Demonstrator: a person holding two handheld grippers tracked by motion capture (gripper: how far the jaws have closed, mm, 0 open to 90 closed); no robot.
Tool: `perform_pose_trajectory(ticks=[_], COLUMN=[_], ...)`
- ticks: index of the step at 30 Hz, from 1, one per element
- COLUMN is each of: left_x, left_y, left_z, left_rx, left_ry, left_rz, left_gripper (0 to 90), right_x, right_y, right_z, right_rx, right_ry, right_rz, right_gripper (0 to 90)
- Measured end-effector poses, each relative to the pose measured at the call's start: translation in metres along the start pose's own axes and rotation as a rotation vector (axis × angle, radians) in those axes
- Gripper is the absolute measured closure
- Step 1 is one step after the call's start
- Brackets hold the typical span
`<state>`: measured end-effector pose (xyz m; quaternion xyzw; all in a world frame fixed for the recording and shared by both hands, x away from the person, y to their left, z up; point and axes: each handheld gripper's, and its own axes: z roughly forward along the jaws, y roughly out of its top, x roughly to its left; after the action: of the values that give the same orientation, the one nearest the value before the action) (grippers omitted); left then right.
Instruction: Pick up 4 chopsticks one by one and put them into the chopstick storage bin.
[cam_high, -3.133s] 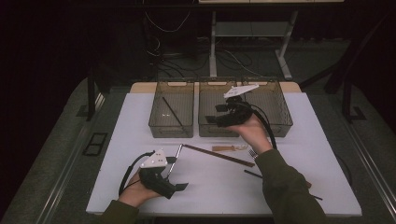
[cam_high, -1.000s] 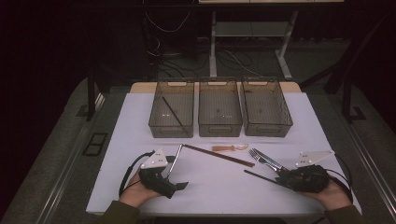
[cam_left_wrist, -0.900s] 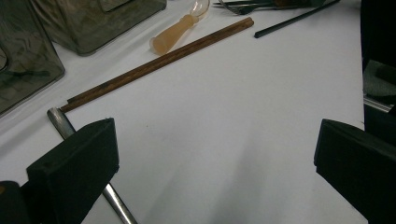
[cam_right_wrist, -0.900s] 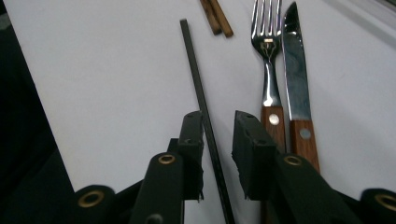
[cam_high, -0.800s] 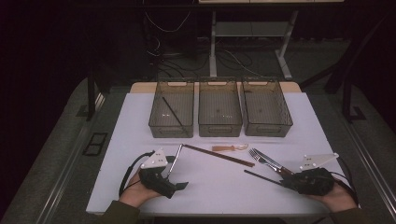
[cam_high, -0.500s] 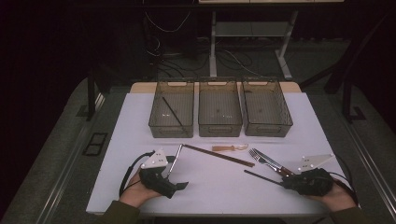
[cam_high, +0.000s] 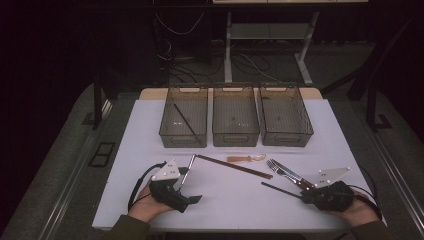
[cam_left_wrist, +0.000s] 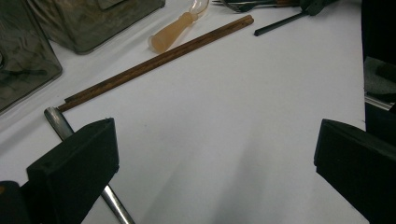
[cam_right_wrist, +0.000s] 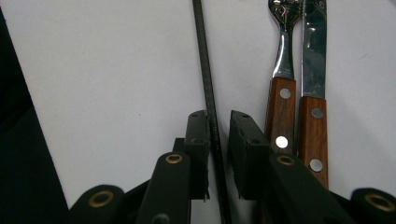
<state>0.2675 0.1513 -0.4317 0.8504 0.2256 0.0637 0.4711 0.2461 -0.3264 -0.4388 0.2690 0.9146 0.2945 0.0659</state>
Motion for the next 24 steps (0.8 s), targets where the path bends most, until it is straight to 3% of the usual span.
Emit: perform_pose_trajectory(ticks=[19, 24], left_x=[-0.0002, -0.0002], left_y=[0.0003, 0.0004], left_z=[0.001, 0.0008], left_rx=[0.008, 0.007], left_ry=[0.0, -0.001], left_rz=[0.007, 0.009], left_gripper=[0.0, 0.0], right_x=[-0.0008, -0.0033], right_y=[-0.0023, -0.0029], right_z=[0.0001, -0.0003], right_rx=[-0.021, -0.029], right_ry=[0.012, 0.026], right_rz=[-0.021, 0.002], right_gripper=[86.2, 86.3])
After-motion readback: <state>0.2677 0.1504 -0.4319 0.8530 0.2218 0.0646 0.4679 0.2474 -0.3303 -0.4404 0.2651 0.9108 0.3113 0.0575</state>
